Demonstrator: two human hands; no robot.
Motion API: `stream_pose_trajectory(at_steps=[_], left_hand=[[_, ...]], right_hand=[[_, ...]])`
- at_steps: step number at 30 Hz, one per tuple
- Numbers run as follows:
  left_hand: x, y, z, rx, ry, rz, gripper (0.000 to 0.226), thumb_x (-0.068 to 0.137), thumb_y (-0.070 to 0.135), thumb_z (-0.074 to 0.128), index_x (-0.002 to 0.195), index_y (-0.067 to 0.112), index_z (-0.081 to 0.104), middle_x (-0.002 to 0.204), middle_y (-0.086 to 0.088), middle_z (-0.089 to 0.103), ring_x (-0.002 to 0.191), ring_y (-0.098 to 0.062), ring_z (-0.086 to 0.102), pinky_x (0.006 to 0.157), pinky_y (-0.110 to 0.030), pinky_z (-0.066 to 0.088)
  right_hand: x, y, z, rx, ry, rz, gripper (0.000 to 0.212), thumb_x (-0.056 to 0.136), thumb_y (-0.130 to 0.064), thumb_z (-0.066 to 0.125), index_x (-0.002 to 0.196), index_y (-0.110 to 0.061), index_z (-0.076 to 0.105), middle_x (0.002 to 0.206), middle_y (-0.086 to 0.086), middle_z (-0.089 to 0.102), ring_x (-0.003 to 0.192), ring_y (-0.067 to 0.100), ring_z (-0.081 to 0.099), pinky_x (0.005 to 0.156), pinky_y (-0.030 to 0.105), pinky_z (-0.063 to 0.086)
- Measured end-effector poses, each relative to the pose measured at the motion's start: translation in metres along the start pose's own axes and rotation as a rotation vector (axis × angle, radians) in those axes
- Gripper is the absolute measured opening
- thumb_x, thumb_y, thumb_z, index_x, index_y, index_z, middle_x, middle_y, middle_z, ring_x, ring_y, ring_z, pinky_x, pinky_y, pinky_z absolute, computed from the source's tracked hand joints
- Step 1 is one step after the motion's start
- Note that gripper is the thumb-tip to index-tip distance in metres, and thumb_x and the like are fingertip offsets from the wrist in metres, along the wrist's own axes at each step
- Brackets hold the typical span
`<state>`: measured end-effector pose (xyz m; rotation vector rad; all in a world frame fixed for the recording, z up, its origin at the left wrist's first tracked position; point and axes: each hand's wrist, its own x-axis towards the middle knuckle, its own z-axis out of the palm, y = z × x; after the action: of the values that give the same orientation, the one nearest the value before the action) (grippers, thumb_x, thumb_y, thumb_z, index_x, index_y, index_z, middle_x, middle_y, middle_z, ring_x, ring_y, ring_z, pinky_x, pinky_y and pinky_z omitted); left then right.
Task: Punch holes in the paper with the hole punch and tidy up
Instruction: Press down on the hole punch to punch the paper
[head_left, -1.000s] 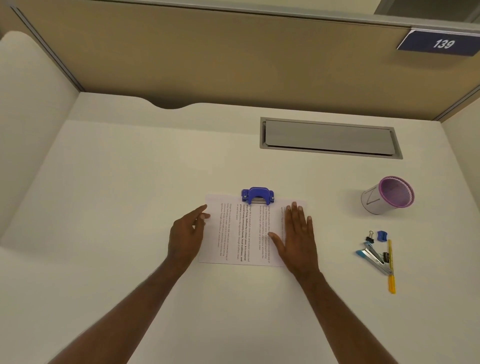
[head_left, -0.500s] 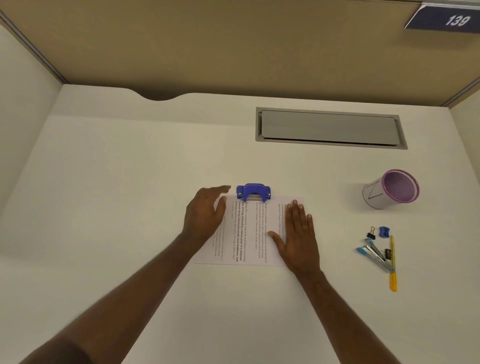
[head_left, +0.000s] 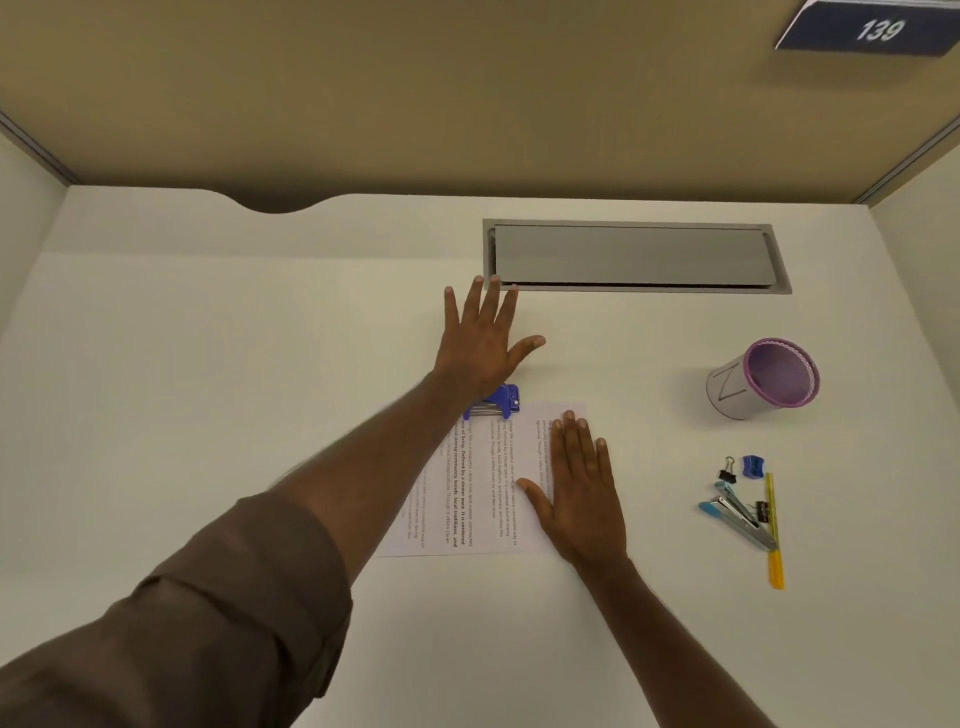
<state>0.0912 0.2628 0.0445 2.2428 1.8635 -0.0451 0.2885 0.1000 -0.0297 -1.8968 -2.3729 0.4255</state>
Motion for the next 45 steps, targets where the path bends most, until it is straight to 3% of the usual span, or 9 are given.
stream_pose_trajectory(at_steps=[11, 16, 28, 34, 39, 45], left_hand=[[0.013, -0.003, 0.028, 0.020, -0.037, 0.017, 0.111, 0.072, 0.083, -0.027, 0.162, 0.022, -0.003, 0.171, -0.009, -0.006, 0.158, -0.031, -0.007, 0.123, -0.064, -0.006], [0.014, -0.006, 0.036, 0.004, -0.011, 0.027, 0.099, 0.082, 0.081, -0.013, 0.162, 0.024, -0.001, 0.171, -0.008, -0.006, 0.158, -0.030, -0.007, 0.121, -0.063, -0.010], [0.020, -0.008, 0.045, -0.027, -0.037, 0.007, 0.094, 0.087, 0.078, -0.003, 0.162, 0.022, -0.002, 0.171, -0.007, -0.008, 0.158, -0.028, -0.009, 0.123, -0.066, -0.005], [0.021, -0.009, 0.049, -0.036, -0.038, 0.014, 0.090, 0.093, 0.077, 0.008, 0.163, 0.022, -0.002, 0.171, -0.006, -0.012, 0.158, -0.028, -0.012, 0.122, -0.067, -0.003], [0.021, -0.008, 0.049, -0.025, -0.028, 0.008, 0.090, 0.093, 0.077, 0.009, 0.162, 0.021, -0.003, 0.171, -0.006, -0.012, 0.158, -0.027, -0.012, 0.123, -0.066, -0.003], [0.021, -0.008, 0.050, -0.028, -0.011, -0.003, 0.097, 0.085, 0.079, -0.006, 0.162, 0.021, -0.003, 0.171, -0.006, -0.011, 0.158, -0.028, -0.011, 0.123, -0.066, -0.001]], right_hand=[[0.000, -0.001, 0.001, -0.016, 0.013, 0.005, 0.086, 0.100, -0.065, 0.032, 0.161, -0.015, -0.003, 0.170, 0.006, -0.003, 0.157, 0.020, -0.004, 0.126, 0.044, 0.005], [0.000, 0.000, 0.003, -0.015, 0.014, 0.000, 0.086, 0.100, -0.066, 0.029, 0.161, -0.015, -0.002, 0.170, 0.006, -0.003, 0.157, 0.021, -0.003, 0.126, 0.044, 0.006], [-0.001, 0.000, 0.002, -0.008, 0.034, -0.004, 0.084, 0.100, -0.064, 0.030, 0.161, -0.013, 0.002, 0.170, 0.006, -0.001, 0.157, 0.021, -0.001, 0.128, 0.045, 0.007], [0.000, 0.000, 0.005, -0.014, 0.030, 0.001, 0.085, 0.100, -0.065, 0.032, 0.161, -0.013, 0.002, 0.170, 0.005, -0.001, 0.157, 0.022, -0.002, 0.128, 0.042, 0.000], [0.000, 0.001, 0.005, -0.011, 0.041, 0.001, 0.085, 0.099, -0.064, 0.033, 0.161, -0.014, 0.003, 0.170, 0.004, -0.001, 0.157, 0.022, -0.001, 0.127, 0.042, 0.001], [-0.001, 0.000, 0.003, -0.011, 0.047, 0.001, 0.084, 0.100, -0.063, 0.034, 0.161, -0.013, 0.003, 0.170, 0.005, 0.000, 0.157, 0.021, -0.001, 0.127, 0.048, 0.013]])
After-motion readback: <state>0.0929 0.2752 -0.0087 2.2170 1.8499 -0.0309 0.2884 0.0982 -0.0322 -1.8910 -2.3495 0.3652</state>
